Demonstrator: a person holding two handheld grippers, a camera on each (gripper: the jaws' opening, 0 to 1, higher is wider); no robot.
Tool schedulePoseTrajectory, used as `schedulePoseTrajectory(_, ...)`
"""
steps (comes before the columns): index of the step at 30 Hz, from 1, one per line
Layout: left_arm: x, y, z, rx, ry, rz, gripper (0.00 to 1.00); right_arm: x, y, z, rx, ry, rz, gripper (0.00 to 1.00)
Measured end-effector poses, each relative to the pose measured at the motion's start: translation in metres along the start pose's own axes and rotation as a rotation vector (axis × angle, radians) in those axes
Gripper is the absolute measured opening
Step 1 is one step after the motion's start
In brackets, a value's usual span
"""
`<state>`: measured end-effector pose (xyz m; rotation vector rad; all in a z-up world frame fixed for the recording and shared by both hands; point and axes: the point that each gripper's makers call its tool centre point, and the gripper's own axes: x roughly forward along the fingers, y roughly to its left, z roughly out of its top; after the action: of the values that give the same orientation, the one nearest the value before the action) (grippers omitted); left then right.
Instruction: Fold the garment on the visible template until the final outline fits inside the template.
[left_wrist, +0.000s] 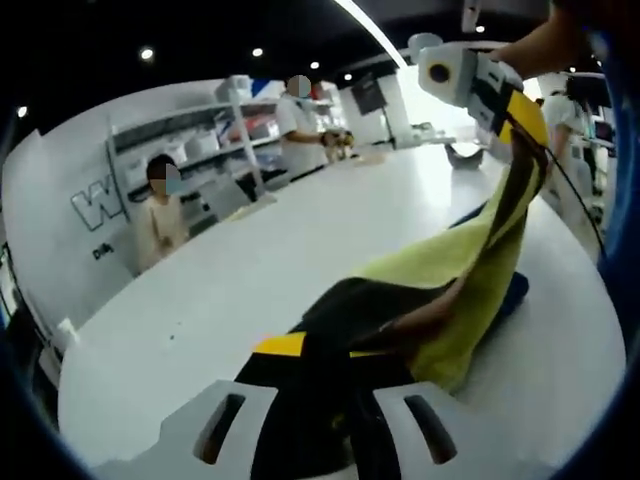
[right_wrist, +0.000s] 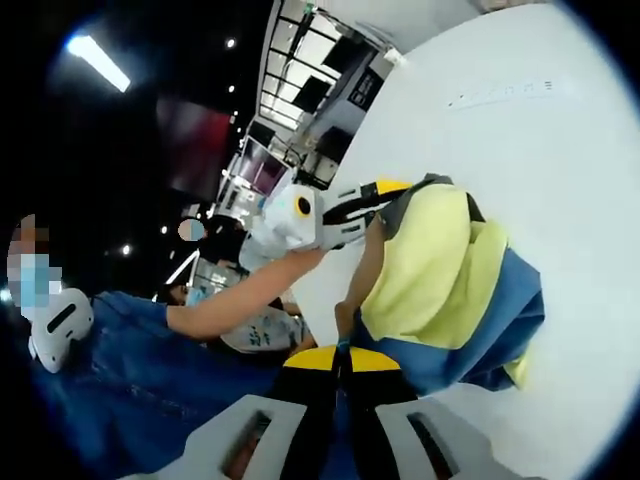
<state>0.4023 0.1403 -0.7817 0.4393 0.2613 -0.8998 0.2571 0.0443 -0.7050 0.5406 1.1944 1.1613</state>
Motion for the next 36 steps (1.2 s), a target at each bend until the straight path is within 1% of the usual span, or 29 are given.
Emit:
schedulePoseTrajectory(3, -0.001, -0.001, 0.0, -0.01, 0.004, -0.003, 0.0, -0.001, -0.001, 0.0, 0.001, -0.007, -0.002, 0.0)
schedulePoseTrajectory(8, -0.006, -0.006, 0.002, -0.019, 0.019, -0.018, 0.0, -0.004, -0.004, -0.002, 0.007, -0.026, -0.002, 0.0)
schedulePoseTrajectory(12, -0.011, -0.005, 0.0, -0.026, 0.025, -0.02, 0.0, -0.007, -0.005, -0.002, 0.01, -0.051, 0.0, 0.0)
schedulePoseTrajectory(16, -0.02, -0.007, 0.004, -0.028, 0.039, -0.016, 0.0, -0.01, -0.005, -0.001, 0.01, -0.074, 0.002, 0.0)
schedulePoseTrajectory(21, -0.029, -0.008, 0.007, -0.03, 0.044, -0.014, 0.0, -0.013, -0.003, -0.002, 0.008, -0.091, 0.005, 0.0)
schedulePoseTrajectory(23, -0.03, -0.009, 0.007, -0.033, 0.055, -0.017, 0.0, -0.015, -0.003, 0.0, 0.006, -0.1, 0.007, 0.0)
schedulePoseTrajectory(24, -0.035, -0.011, 0.01, -0.025, 0.061, -0.019, 0.0, -0.016, -0.003, 0.001, 0.005, -0.11, 0.008, 0.0)
schedulePoseTrajectory(26, -0.037, -0.013, 0.011, -0.026, 0.067, -0.026, 0.0, -0.018, -0.001, 0.003, 0.002, -0.124, 0.01, 0.0)
schedulePoseTrajectory(30, -0.04, -0.014, 0.008, -0.028, 0.078, -0.041, 0.0, -0.022, -0.003, 0.008, 0.0, -0.153, 0.01, 0.0)
schedulePoseTrajectory(31, -0.042, -0.014, 0.01, -0.027, 0.081, -0.044, 0.0, -0.022, -0.003, 0.008, 0.0, -0.155, 0.008, 0.0)
schedulePoseTrajectory(34, -0.046, -0.018, 0.013, -0.039, 0.087, -0.054, 0.0, -0.023, -0.004, 0.008, -0.006, -0.167, 0.002, 0.0)
schedulePoseTrajectory(36, -0.047, -0.016, 0.013, -0.049, 0.089, -0.06, 0.0, -0.026, -0.007, 0.008, -0.009, -0.183, -0.004, 0.0)
